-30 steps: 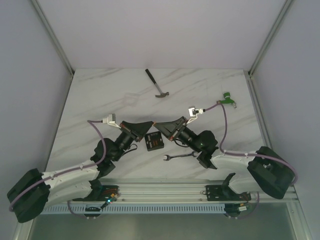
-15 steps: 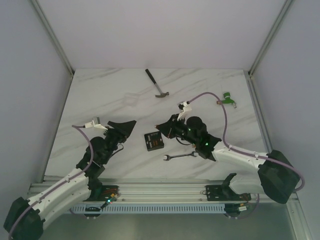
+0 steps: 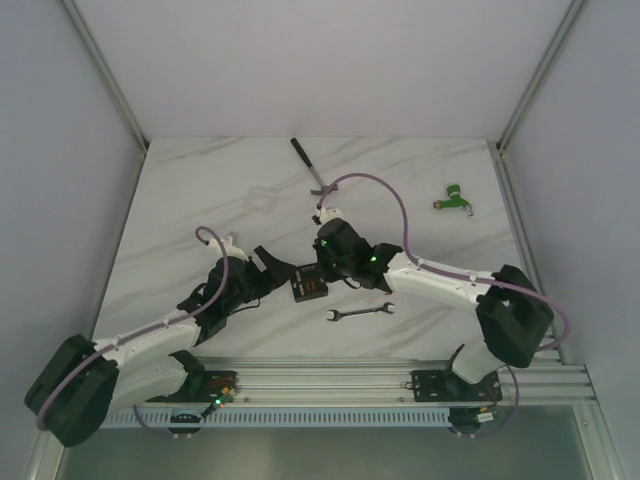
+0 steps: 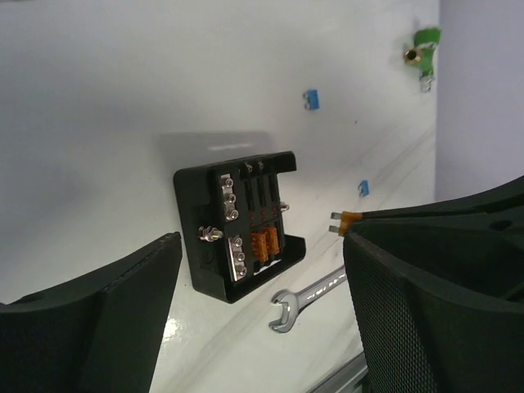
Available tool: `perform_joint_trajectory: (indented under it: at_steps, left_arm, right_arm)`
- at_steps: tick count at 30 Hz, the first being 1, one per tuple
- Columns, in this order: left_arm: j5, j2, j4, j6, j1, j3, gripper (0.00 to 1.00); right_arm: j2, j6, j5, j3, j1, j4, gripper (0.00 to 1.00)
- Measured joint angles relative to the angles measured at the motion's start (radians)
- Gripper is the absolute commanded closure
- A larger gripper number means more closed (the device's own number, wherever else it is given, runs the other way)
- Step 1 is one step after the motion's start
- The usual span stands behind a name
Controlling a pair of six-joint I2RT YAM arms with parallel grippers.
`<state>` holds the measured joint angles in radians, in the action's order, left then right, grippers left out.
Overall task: Snap on the fuse box
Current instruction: Install the fuse at the fuse box base.
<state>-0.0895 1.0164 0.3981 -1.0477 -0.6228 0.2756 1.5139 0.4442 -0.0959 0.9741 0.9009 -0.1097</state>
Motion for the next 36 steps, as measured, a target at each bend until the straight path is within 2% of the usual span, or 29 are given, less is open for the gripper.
perform_joint_trajectory:
  at_steps: [8,11,17,20,36]
  left_arm:
    - [0.071,0.154,0.029,0.010,0.000,0.027,0.10]
    - [0.090,0.190,0.055,0.005,0.000,0.027,0.16]
    - [0.124,0.248,0.111,-0.011,0.000,0.027,0.31]
    - [0.135,0.263,0.121,-0.017,0.000,0.027,0.36]
    - [0.180,0.322,0.181,-0.051,0.000,0.025,0.40]
  right_arm:
    - [0.124,-0.034,-0.071,0.094,0.055,-0.180,1.00]
    - [0.145,-0.042,-0.085,0.113,0.063,-0.208,1.00]
    - [0.182,-0.054,-0.098,0.140,0.069,-0.225,1.00]
    - [0.194,-0.057,-0.101,0.148,0.070,-0.229,1.00]
    - [0.232,-0.068,-0.115,0.177,0.077,-0.229,1.00]
